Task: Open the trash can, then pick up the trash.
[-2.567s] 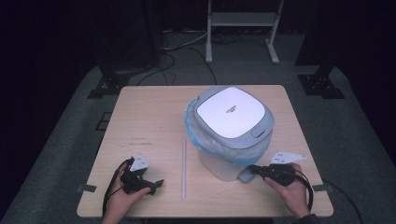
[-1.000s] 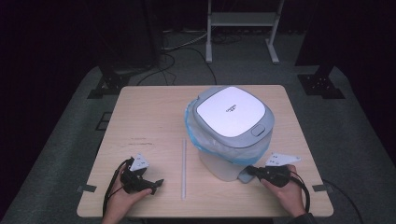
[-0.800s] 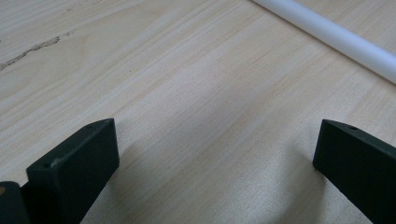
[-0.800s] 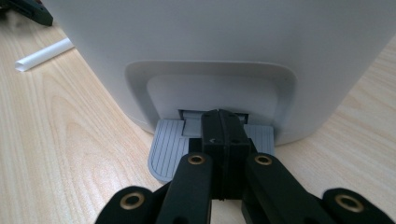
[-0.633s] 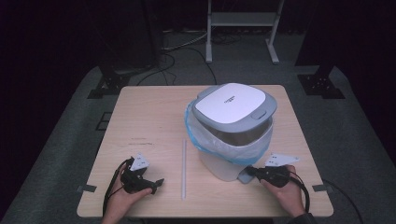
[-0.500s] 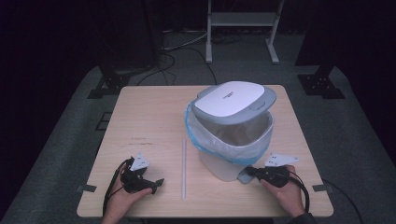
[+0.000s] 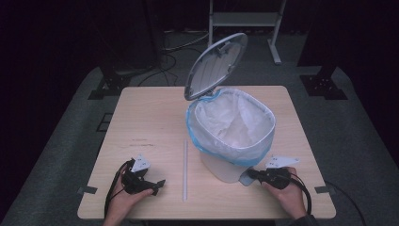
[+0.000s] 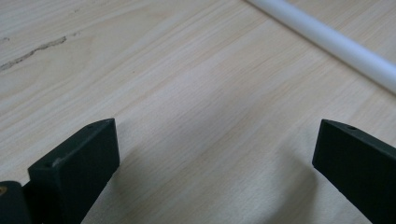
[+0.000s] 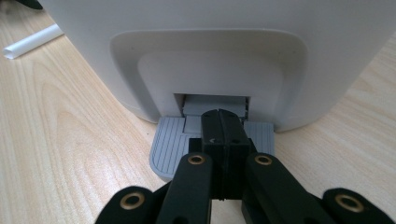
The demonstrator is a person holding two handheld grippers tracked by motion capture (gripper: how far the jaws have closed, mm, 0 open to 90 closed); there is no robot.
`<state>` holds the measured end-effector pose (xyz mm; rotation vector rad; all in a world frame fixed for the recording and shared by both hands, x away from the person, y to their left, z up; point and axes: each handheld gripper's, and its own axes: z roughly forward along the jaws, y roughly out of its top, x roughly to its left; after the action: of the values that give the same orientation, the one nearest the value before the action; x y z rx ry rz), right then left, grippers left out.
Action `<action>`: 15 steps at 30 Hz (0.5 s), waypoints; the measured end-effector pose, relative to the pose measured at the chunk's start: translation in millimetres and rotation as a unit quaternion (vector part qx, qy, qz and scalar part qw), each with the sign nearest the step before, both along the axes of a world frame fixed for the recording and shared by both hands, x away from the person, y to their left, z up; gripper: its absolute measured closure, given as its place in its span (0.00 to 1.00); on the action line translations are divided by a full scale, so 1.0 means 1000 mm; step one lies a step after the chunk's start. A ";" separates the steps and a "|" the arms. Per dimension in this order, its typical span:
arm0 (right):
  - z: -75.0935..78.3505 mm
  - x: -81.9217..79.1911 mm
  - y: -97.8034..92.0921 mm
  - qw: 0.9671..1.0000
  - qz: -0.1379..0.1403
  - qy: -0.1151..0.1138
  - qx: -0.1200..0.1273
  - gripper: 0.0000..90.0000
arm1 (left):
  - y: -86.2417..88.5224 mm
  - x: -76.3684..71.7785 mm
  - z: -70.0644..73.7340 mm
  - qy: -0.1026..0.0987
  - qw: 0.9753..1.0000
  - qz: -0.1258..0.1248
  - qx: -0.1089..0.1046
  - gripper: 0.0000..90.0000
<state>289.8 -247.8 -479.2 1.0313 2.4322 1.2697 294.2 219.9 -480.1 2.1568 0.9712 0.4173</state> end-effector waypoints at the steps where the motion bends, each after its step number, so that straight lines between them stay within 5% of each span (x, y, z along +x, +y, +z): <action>1: 0.000 0.000 0.000 1.000 -0.001 0.001 0.000 1.00 | 0.000 -0.001 0.001 0.001 1.000 -0.001 -0.005 0.00; 15: -0.001 -0.001 0.000 1.000 0.004 -0.012 -0.002 1.00 | -0.019 -0.006 0.013 -0.007 0.999 -0.025 -0.035 0.00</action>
<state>288.4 -247.7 -480.5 1.0010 2.4213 1.2728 288.6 201.1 -467.1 2.1090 0.9085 0.3683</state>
